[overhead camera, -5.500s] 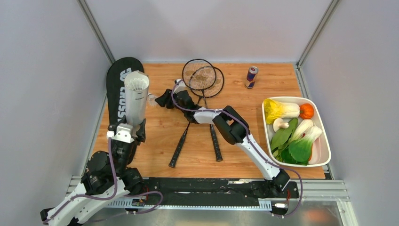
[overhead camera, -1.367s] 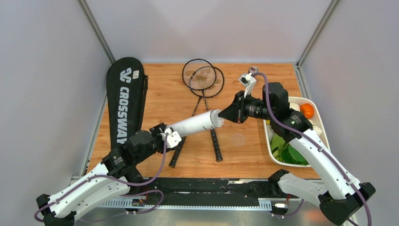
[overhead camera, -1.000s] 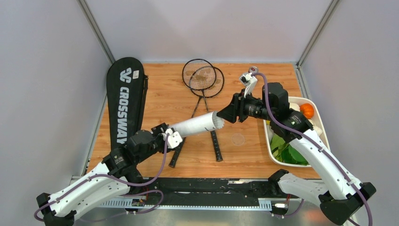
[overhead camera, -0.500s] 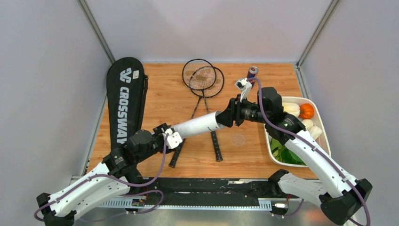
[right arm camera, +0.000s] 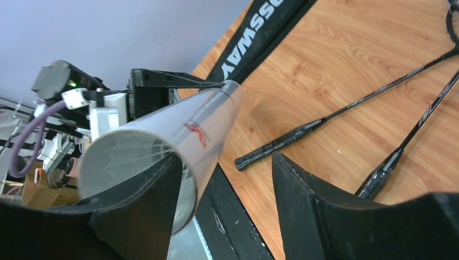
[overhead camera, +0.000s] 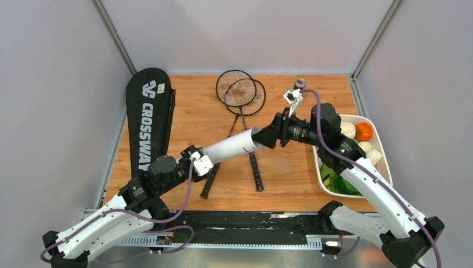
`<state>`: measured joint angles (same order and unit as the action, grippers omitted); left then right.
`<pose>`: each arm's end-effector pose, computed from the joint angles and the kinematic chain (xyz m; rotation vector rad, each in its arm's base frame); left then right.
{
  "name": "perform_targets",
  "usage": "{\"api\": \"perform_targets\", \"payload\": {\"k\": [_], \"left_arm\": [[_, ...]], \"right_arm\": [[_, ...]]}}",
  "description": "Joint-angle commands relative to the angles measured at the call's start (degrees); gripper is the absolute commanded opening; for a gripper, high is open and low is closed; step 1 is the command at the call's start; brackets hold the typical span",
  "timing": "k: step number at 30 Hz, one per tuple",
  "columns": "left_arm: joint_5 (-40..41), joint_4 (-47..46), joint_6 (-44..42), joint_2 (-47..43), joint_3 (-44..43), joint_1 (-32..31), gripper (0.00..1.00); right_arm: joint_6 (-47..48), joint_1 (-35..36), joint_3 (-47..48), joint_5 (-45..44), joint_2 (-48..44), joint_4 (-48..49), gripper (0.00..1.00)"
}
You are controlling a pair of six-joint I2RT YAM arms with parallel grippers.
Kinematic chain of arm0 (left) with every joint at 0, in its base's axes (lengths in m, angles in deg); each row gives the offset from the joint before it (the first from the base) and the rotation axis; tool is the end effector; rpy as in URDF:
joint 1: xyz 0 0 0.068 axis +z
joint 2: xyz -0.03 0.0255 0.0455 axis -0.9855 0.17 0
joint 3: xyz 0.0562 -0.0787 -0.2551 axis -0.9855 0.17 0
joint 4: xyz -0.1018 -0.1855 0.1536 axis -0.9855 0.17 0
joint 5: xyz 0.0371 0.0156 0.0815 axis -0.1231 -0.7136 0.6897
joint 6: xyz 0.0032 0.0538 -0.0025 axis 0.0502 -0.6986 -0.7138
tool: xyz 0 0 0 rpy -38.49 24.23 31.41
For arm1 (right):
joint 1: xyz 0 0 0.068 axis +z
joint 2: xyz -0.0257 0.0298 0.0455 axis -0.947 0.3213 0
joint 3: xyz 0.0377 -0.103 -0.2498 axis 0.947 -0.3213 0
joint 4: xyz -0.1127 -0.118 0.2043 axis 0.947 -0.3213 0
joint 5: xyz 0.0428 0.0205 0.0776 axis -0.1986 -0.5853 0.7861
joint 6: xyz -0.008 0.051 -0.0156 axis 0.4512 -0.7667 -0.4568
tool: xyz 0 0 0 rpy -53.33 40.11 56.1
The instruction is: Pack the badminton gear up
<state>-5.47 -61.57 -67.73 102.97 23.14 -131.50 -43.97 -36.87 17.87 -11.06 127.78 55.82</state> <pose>0.0851 -0.1020 0.2741 1.1118 1.5345 -0.2605 0.1693 0.1382 0.3749 -0.5180 1.9347 1.2376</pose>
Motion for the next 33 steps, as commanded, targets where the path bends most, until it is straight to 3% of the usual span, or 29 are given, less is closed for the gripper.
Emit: {"api": "perform_targets", "payload": {"k": [1, 8, 12, 19, 23, 27, 29, 33], "left_arm": [[2.3, -4.9, 1.9, -1.6, -1.8, -0.1, 0.63], [5.2, -2.3, 5.7, -1.9, -3.8, -0.1, 0.62], [5.1, -1.7, 11.0, -1.8, -6.2, -0.1, 0.62], [2.8, -7.0, 17.1, -6.1, -2.9, -0.1, 0.63], [2.5, -6.1, 16.8, -7.5, -1.4, -0.1, 0.64], [3.1, -4.5, 16.5, -7.9, -0.9, -0.1, 0.64], [3.2, -4.4, 16.3, -8.3, -0.5, -0.1, 0.64], [3.4, -3.9, 16.2, -8.5, -0.3, -0.1, 0.64]], "right_arm": [[-2.8, 0.2, 5.2, -3.6, -5.0, -0.1, 0.64], [-4.8, 0.2, 4.6, -11.1, -11.4, -2.6, 0.61], [-6.4, 0.2, 2.5, -20.4, -14.2, -6.3, 0.58], [-16.2, 0.2, -11.5, -37.1, -20.0, -9.9, 0.52], [-18.4, 0.2, -14.9, -43.3, -13.8, -14.7, 0.41], [-23.4, 0.2, -15.8, -49.2, -3.5, -20.2, 0.20], [-26.0, 0.2, -15.9, -49.7, 1.2, -21.7, 0.18], [-29.9, 0.2, -16.7, -50.7, 8.4, -22.2, 0.23]]}}
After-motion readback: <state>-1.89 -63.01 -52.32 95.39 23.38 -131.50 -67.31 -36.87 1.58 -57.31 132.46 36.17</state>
